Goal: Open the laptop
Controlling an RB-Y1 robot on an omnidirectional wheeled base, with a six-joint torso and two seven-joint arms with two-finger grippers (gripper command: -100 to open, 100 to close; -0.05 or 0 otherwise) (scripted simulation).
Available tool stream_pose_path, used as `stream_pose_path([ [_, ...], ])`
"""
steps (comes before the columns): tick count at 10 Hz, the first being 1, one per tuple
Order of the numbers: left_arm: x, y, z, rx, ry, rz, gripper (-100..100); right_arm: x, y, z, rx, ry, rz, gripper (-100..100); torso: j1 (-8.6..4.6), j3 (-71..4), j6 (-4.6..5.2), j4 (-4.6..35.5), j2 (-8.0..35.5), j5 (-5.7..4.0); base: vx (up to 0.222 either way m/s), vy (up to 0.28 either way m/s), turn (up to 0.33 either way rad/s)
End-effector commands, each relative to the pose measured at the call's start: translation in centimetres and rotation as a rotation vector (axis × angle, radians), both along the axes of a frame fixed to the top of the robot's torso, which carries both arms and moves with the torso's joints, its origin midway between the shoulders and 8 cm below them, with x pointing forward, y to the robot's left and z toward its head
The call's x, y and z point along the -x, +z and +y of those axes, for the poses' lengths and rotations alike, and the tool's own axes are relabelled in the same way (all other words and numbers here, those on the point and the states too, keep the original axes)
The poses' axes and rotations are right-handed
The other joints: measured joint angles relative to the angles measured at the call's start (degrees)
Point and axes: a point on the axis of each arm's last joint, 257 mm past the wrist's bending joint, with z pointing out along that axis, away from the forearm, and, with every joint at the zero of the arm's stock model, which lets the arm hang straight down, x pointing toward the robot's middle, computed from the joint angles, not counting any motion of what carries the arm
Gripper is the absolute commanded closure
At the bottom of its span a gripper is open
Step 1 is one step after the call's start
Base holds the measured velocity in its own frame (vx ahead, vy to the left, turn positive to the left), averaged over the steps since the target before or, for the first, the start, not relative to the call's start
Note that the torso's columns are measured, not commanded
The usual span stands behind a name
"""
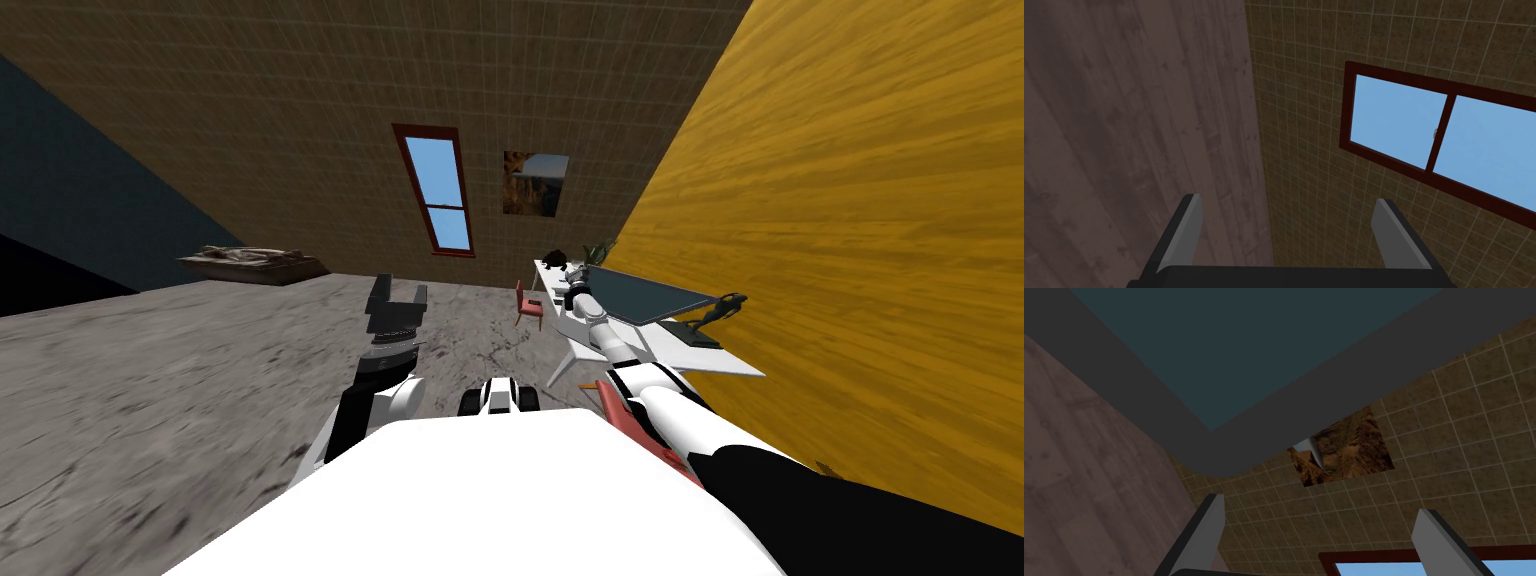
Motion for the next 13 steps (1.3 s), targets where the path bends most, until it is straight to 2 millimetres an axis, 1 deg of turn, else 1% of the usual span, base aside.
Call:
stream_pose_path([
  [1,0.0,0.0,0.0,0.0,0.0,0.0,0,0.3,0.0,-2.1,-0.057,-0.041,-0.007,-100,-0.16,0.09,0.01,0.04,0.13,-0.05,0.023,0.077,-0.068],
  [3,0.0,0.0,0.0,0.0,0.0,0.0,0,0.6,-0.4,-4.4,-0.121,-0.085,-0.015,-100,0.19,0.0,0.0,0.0,-0.02,0.05,0.034,0.114,-0.094],
  [4,0.0,0.0,0.0,0.0,0.0,0.0,0,0.7,-0.5,-5.0,-0.139,-0.098,-0.018,-100,0.26,-0.05,-0.02,-0.03,-0.08,0.07,0.03,0.121,-0.064],
  [5,0.0,0.0,0.0,0.0,0.0,0.0,0,1.0,-0.8,-6.6,-0.183,-0.129,-0.024,-100,0.2,-0.05,-0.02,-0.02,-0.07,0.06,0.036,0.156,-0.078],
  [7,0.0,0.0,0.0,0.0,0.0,0.0,0,0.8,-0.8,-6.3,-0.178,-0.123,-0.023,-100,0.06,-0.04,-0.02,-0.02,-0.07,0.02,0.028,0.081,-0.023],
  [8,0.0,0.0,0.0,0.0,0.0,0.0,0,0.5,0.4,-7.3,-0.174,-0.127,-0.024,-100,-0.17,0.0,0.0,0.0,0.01,-0.06,0.037,0.018,0.02],
  [9,0.0,0.0,0.0,0.0,0.0,0.0,0,0.3,0.9,-7.6,-0.173,-0.128,-0.024,-100,-0.16,-0.03,0.01,-0.01,-0.05,-0.06,0.07,-0.004,0.016],
  [10,0.0,0.0,0.0,0.0,0.0,0.0,0,0.5,0.5,-7.4,-0.177,-0.127,-0.026,-100,-0.07,-0.08,0.01,-0.04,-0.15,-0.03,0.034,-0.008,0.003],
  [11,0.0,0.0,0.0,0.0,0.0,0.0,0,0.7,-0.3,-6.8,-0.177,-0.126,-0.024,100,0.05,-0.02,0.0,-0.03,-0.03,-0.01,-0.023,-0.007,-0.022],
  [12,0.0,0.0,0.0,0.0,0.0,0.0,0,0.9,-0.8,-6.4,-0.179,-0.125,-0.024,100,0.13,0.09,0.0,0.03,0.14,0.02,-0.056,-0.011,-0.018],
  [13,0.0,0.0,0.0,0.0,0.0,0.0,0,0.6,-0.4,-6.7,-0.175,-0.126,-0.022,100,0.13,0.14,0.01,0.07,0.22,0.03,-0.028,-0.005,-0.003],
])
